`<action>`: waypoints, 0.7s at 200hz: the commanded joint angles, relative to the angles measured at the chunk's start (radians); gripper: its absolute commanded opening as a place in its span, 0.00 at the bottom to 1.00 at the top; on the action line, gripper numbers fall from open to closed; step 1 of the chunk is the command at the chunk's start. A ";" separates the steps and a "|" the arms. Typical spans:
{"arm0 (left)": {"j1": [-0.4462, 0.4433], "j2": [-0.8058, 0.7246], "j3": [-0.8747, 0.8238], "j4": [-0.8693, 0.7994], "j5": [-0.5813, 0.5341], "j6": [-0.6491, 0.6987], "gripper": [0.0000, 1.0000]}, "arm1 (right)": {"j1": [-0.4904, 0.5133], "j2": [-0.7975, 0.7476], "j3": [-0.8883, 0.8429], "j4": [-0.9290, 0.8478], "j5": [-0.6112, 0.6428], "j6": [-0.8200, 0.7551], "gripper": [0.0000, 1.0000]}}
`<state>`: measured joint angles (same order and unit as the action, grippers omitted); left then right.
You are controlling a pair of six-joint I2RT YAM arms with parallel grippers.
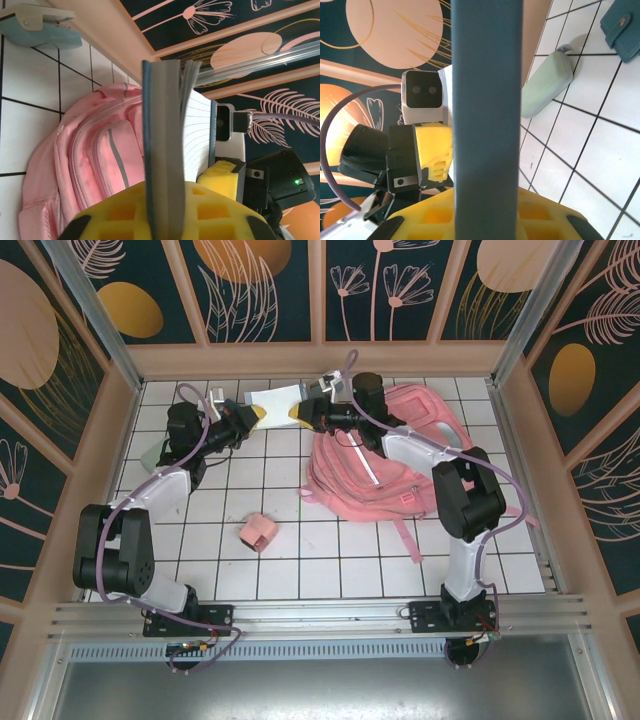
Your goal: Pack the student bag
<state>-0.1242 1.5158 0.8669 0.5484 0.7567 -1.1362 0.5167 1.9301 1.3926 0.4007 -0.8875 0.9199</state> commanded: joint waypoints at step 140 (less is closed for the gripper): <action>0.011 -0.085 0.016 -0.217 -0.111 0.163 0.00 | 0.125 -0.175 -0.034 -0.846 1.031 -0.747 0.43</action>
<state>-0.1223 1.4628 0.8658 0.3428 0.6544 -1.0157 0.6006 1.7641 1.3933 -0.3447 -0.0265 0.2665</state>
